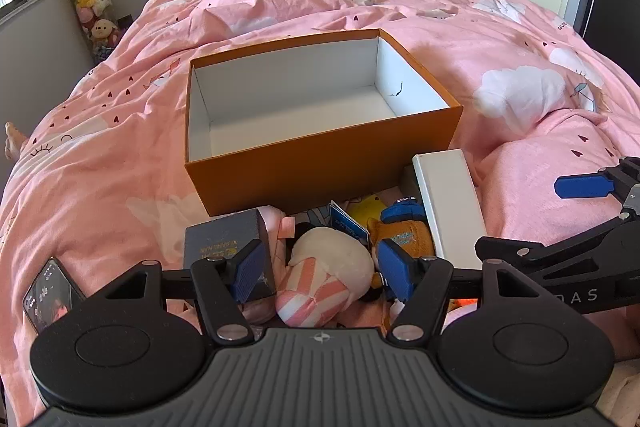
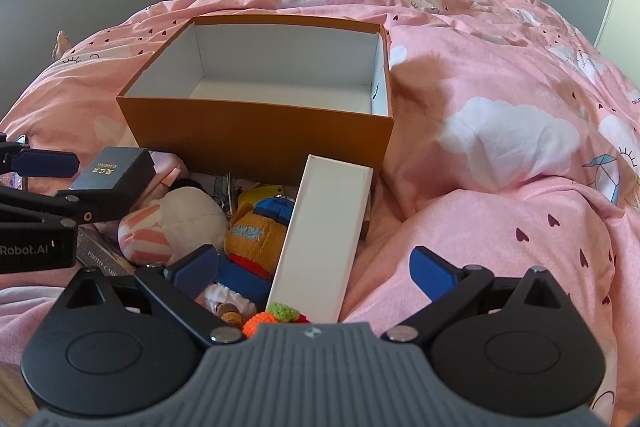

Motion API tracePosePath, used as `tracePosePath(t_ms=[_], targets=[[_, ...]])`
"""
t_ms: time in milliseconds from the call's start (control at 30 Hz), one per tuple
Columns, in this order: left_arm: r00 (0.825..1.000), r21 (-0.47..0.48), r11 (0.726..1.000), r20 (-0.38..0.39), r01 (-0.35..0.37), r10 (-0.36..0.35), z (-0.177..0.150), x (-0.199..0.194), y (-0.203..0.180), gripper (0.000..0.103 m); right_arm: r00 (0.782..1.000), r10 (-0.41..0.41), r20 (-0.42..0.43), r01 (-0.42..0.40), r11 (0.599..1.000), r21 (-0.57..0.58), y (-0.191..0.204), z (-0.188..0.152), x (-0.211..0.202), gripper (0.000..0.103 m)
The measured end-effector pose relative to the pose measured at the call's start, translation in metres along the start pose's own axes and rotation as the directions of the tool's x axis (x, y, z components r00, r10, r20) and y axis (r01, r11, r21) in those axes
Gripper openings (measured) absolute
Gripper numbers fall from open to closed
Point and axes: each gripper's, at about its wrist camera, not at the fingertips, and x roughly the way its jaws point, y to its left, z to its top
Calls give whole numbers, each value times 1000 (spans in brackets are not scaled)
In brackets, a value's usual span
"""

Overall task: Organize objects
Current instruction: 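Reach the left tool to the dark grey gold-lettered box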

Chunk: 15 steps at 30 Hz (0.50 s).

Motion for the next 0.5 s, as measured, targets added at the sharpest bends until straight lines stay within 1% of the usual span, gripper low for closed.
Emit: tracePosePath(t_ms=[333,500], targets=[[1000,7,1000,-7,9,-9,-1,1,-1,77,1000,5,-14,-5,1000,1,0,0,3,102],[999,11,1000,-30,28,-27,-2,2,1,75,1000,12,-20,-12,1000,2,0,-1,4,102]])
